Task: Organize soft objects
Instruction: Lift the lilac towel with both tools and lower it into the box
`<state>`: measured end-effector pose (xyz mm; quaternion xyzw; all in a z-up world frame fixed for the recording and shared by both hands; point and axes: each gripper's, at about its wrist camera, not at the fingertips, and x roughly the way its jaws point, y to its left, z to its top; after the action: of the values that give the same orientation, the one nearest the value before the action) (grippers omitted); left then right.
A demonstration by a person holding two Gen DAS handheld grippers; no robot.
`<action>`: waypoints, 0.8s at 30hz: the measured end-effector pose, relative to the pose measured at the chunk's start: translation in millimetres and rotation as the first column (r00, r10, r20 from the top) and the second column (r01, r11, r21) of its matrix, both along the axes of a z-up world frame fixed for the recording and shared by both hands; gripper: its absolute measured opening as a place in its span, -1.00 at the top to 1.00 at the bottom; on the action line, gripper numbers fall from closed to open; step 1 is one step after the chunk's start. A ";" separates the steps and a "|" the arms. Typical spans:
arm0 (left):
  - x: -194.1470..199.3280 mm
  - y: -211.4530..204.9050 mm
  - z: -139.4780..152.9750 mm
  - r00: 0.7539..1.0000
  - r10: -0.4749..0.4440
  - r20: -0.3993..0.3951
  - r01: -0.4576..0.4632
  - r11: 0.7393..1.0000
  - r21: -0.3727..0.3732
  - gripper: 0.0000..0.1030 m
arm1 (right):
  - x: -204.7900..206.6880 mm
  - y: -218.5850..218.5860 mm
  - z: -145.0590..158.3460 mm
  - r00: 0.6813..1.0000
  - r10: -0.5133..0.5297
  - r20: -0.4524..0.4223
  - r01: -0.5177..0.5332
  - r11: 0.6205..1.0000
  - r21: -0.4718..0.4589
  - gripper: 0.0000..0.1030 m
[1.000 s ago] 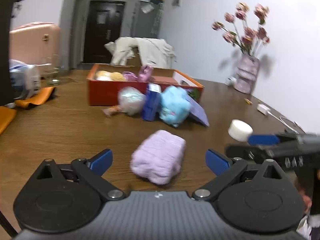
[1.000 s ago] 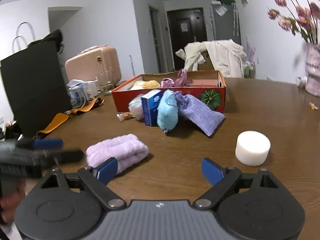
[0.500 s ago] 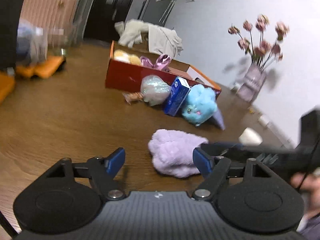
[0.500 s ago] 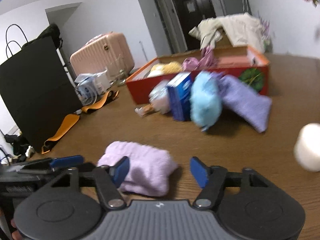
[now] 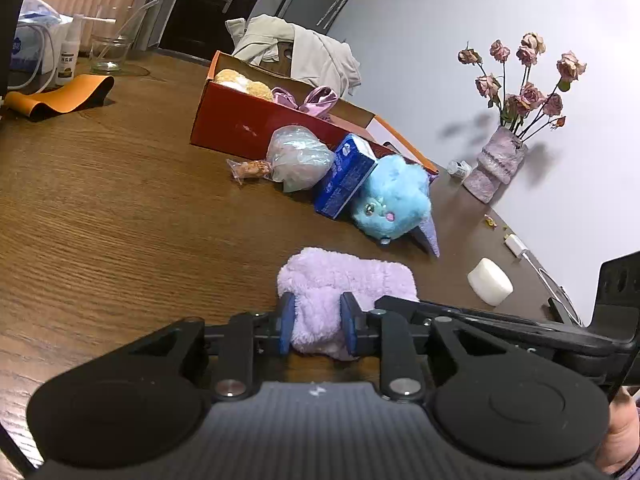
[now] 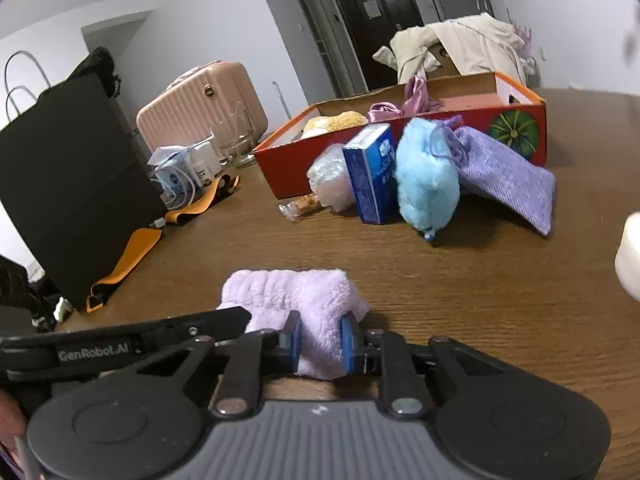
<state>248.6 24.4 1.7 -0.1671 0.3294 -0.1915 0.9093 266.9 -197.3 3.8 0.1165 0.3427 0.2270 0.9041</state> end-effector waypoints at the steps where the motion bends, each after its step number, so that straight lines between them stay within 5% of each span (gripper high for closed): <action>1: -0.8 -1.0 2.5 1.000 -0.001 0.004 0.001 1.000 0.004 0.54 | 0.0 0.3 1.5 1.000 0.001 0.000 -0.001 1.000 -0.001 0.66; 8: 12.7 -5.2 58.0 0.992 -0.042 0.123 0.046 0.998 -0.034 0.55 | 14.9 -9.3 54.0 0.993 0.037 0.108 -0.039 0.999 0.019 0.66; 13: 83.2 -9.0 95.8 0.989 -0.041 0.145 0.048 0.998 -0.045 0.55 | 84.4 -18.5 98.0 0.979 0.065 0.191 -0.065 0.998 -0.007 0.67; 20: 216.2 -16.7 91.7 0.999 -0.030 0.027 0.028 0.999 0.040 0.55 | 231.2 -10.9 91.4 0.998 0.066 0.008 -0.066 0.998 0.000 0.66; 24: 273.3 -19.6 71.7 0.998 0.000 -0.064 0.009 0.990 0.138 0.54 | 292.8 10.0 69.5 0.996 0.051 -0.068 -0.056 0.995 -0.084 0.66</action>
<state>521.9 4.8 73.3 -0.1092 0.3712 -0.1649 0.9072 559.7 -187.3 73.2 0.0757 0.3846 0.2322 0.8902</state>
